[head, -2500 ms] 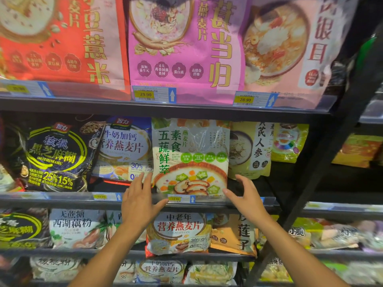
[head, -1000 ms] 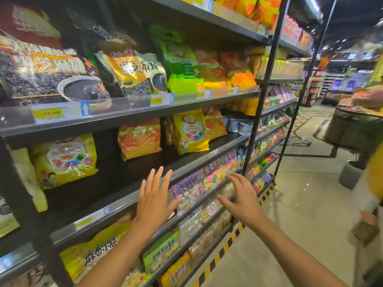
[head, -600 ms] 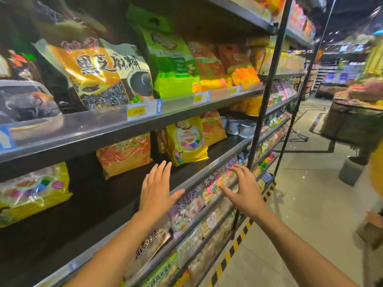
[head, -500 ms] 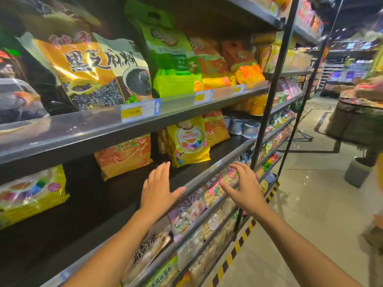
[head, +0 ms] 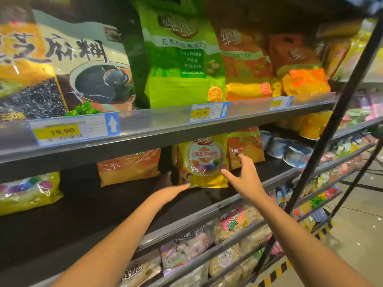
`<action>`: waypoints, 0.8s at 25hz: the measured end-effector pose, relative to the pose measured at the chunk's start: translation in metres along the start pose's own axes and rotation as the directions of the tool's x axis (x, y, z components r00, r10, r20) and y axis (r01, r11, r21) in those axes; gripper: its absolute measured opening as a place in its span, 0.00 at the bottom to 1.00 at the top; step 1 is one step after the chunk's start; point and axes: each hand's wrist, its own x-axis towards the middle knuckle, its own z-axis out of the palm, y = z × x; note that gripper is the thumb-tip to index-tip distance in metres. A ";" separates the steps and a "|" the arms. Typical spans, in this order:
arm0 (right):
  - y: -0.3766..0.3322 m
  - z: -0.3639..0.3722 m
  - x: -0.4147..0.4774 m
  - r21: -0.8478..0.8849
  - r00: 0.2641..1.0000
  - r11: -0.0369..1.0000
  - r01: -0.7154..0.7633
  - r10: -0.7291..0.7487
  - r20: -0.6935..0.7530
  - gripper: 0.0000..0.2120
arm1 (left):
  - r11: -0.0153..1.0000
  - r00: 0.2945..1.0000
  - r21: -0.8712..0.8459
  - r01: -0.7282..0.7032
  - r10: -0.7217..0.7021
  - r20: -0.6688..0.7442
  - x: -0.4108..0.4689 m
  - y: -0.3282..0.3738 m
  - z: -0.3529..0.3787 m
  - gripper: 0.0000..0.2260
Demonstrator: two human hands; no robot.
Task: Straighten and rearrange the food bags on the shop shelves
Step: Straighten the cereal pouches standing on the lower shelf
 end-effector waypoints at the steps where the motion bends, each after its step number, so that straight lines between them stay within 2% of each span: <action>1: 0.004 0.001 0.014 0.009 1.000 1.000 -0.013 0.013 0.005 0.32 | 1.000 1.000 0.006 0.019 -0.019 -0.023 0.007 0.003 0.006 0.49; 3: 0.016 0.006 0.040 0.009 0.997 0.998 -0.062 0.061 0.038 0.23 | 0.999 0.997 0.015 0.040 -0.039 -0.060 0.018 0.008 0.016 0.49; 7: 0.034 0.017 0.086 0.019 0.964 0.984 -0.179 0.171 0.204 0.13 | 0.998 0.991 0.010 0.068 -0.067 -0.119 0.049 -0.003 0.029 0.59; 8: 0.035 0.020 0.092 0.035 0.948 0.973 -0.227 0.213 0.236 0.12 | 0.997 0.989 0.011 0.081 -0.079 -0.124 0.051 -0.002 0.031 0.54; 10: 0.036 0.026 0.101 0.096 0.895 0.935 -0.342 0.292 0.338 0.19 | 0.996 0.988 0.015 0.087 -0.084 -0.126 0.043 0.013 0.036 0.36; 11: 0.035 0.027 0.107 0.006 0.873 0.937 -0.349 0.323 0.367 0.19 | 0.996 0.989 0.019 0.085 -0.082 -0.126 0.042 0.017 0.037 0.28; 12: 0.036 0.029 0.111 0.030 0.860 0.927 -0.373 0.333 0.387 0.16 | 0.996 0.988 0.021 0.092 -0.089 -0.123 0.045 0.017 0.039 0.23; 13: 0.037 0.032 0.113 0.091 0.871 0.927 -0.364 0.304 0.385 0.09 | 0.995 0.989 0.023 0.095 -0.091 -0.117 0.047 0.017 0.041 0.20; 14: 0.043 0.035 0.114 0.194 0.893 0.922 -0.335 0.244 0.379 0.09 | 0.995 0.989 0.026 0.099 -0.095 -0.114 0.048 0.017 0.041 0.21; 15: 0.042 0.038 0.113 0.267 0.906 0.925 -0.270 0.150 0.396 0.22 | 0.995 0.989 0.032 0.096 -0.092 -0.118 0.048 0.017 0.041 0.22; 16: 0.041 0.038 0.111 0.375 0.920 0.895 -0.243 0.090 0.382 0.31 | 0.994 0.987 0.035 0.102 -0.097 -0.125 0.048 0.016 0.040 0.22; 17: 0.042 0.039 0.108 0.446 0.933 0.870 -0.211 0.043 0.357 0.34 | 0.995 0.987 0.030 0.099 -0.095 -0.127 0.048 0.016 0.041 0.22; 20: 0.042 0.042 0.109 0.508 0.938 0.833 -0.219 0.037 0.344 0.35 | 0.994 0.985 -0.004 0.111 -0.110 -0.132 0.042 0.020 0.041 0.22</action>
